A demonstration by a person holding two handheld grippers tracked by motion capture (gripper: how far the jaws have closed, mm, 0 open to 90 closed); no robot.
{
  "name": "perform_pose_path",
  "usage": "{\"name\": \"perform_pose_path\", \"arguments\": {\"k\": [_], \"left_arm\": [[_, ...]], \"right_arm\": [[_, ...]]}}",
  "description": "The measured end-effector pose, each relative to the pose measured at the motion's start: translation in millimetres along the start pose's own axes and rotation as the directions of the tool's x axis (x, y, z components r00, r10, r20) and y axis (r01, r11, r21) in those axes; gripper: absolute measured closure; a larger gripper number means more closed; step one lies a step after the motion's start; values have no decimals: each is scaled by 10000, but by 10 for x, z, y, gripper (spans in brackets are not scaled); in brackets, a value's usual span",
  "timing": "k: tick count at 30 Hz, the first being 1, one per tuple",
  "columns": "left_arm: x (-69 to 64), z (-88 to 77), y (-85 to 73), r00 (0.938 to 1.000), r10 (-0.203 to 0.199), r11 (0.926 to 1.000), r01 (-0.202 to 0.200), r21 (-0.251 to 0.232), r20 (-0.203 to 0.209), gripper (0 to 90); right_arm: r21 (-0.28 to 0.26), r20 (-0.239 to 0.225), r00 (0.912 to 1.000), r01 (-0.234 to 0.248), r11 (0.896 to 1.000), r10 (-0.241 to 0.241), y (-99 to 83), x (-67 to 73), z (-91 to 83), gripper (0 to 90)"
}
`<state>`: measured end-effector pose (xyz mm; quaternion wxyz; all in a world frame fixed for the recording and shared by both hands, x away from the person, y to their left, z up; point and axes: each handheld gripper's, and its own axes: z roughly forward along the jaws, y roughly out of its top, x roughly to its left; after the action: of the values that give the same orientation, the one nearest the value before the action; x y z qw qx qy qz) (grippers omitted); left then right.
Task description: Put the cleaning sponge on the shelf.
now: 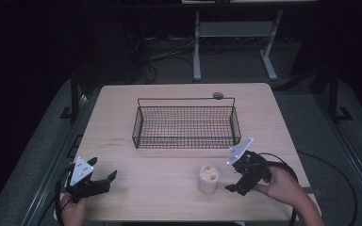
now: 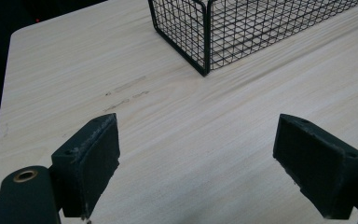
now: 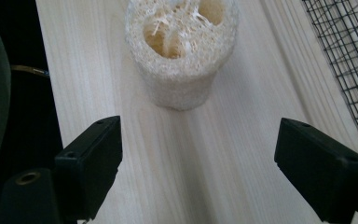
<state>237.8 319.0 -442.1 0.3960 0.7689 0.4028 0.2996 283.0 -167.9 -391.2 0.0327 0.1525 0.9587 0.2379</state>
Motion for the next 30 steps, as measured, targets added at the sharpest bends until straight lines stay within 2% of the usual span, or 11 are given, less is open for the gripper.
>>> {"name": "perform_pose_path", "arguments": {"k": [15,30], "left_arm": [[10,-12,0,10000,5,10000,-5,40,-33,137],[11,-16,0,10000,-32,10000,32,-4,-58,137]], "right_arm": [[147,-252,9988,420,9990,-416,216,13,62,146],[300,-419,9970,659,9974,-646,355,32,118,146]]}}
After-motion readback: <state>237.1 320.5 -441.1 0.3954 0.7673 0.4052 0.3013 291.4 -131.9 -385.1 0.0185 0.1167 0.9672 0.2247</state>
